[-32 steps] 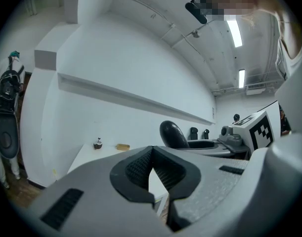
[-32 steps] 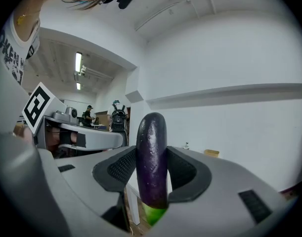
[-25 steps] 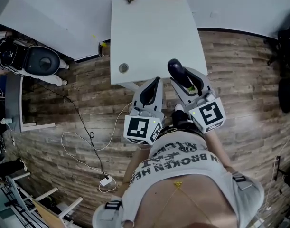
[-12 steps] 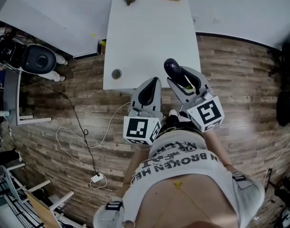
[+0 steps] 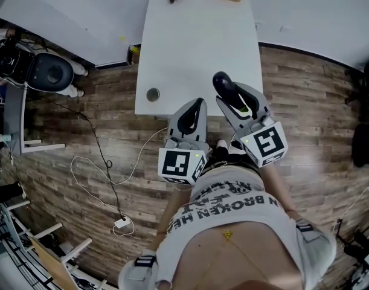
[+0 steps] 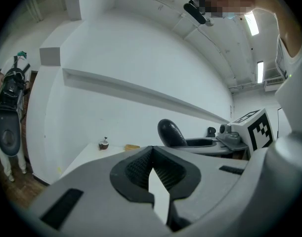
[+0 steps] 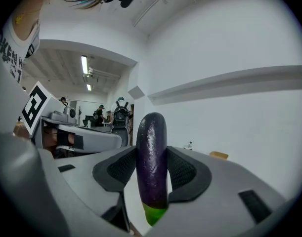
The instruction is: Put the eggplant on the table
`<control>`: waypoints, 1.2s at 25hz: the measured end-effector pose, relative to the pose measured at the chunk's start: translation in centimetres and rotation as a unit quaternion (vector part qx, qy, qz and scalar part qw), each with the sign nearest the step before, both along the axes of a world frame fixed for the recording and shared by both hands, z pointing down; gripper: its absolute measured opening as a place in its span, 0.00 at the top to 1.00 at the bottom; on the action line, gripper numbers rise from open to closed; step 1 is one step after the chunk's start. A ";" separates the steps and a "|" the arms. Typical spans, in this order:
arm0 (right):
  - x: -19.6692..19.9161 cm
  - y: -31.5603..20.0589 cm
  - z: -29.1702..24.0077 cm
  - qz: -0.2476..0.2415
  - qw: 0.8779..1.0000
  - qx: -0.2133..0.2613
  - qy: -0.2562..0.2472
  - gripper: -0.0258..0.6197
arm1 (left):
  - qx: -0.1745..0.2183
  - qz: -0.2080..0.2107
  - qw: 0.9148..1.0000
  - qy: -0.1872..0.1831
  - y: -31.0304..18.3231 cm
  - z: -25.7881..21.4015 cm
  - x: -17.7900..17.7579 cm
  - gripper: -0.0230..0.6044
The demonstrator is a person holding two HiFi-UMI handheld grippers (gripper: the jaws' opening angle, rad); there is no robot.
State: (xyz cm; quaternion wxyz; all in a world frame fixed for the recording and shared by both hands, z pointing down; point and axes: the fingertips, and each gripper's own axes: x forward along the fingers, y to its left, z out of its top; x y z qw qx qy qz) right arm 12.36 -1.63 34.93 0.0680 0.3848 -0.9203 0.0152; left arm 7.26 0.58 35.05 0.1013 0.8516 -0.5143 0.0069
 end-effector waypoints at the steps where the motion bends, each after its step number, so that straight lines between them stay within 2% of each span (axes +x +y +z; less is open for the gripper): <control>1: -0.3 -0.5 0.0 0.007 1.000 0.001 0.000 0.66 | -0.003 0.005 1.000 0.000 -0.6 0.4 -0.5 0.97; 4: -1.3 -2.2 0.0 0.039 0.999 -0.004 0.003 0.66 | -0.009 0.035 0.999 0.002 -3.0 0.8 -1.6 0.97; 6: -1.9 -3.7 0.1 0.060 0.998 -0.013 0.013 0.66 | 0.001 0.057 0.998 -0.001 -5.0 0.1 -2.3 0.97; 9: -3.5 -6.1 -0.1 0.065 0.998 -0.003 0.016 0.66 | 0.011 0.080 0.997 0.001 -7.9 -0.6 -3.4 0.97; 17: -8.1 -11.5 0.2 0.092 0.996 -0.004 0.016 0.66 | 0.002 0.121 0.993 0.000 -13.4 0.2 -7.3 0.97; 23: -11.2 -14.3 0.7 0.120 0.992 -0.011 0.025 0.66 | -0.005 0.150 0.989 0.000 -16.5 0.7 -10.5 0.97; 30: -12.6 -15.0 1.4 0.151 0.988 -0.009 0.027 0.66 | -0.003 0.177 0.984 -0.004 -17.6 1.4 -12.1 0.97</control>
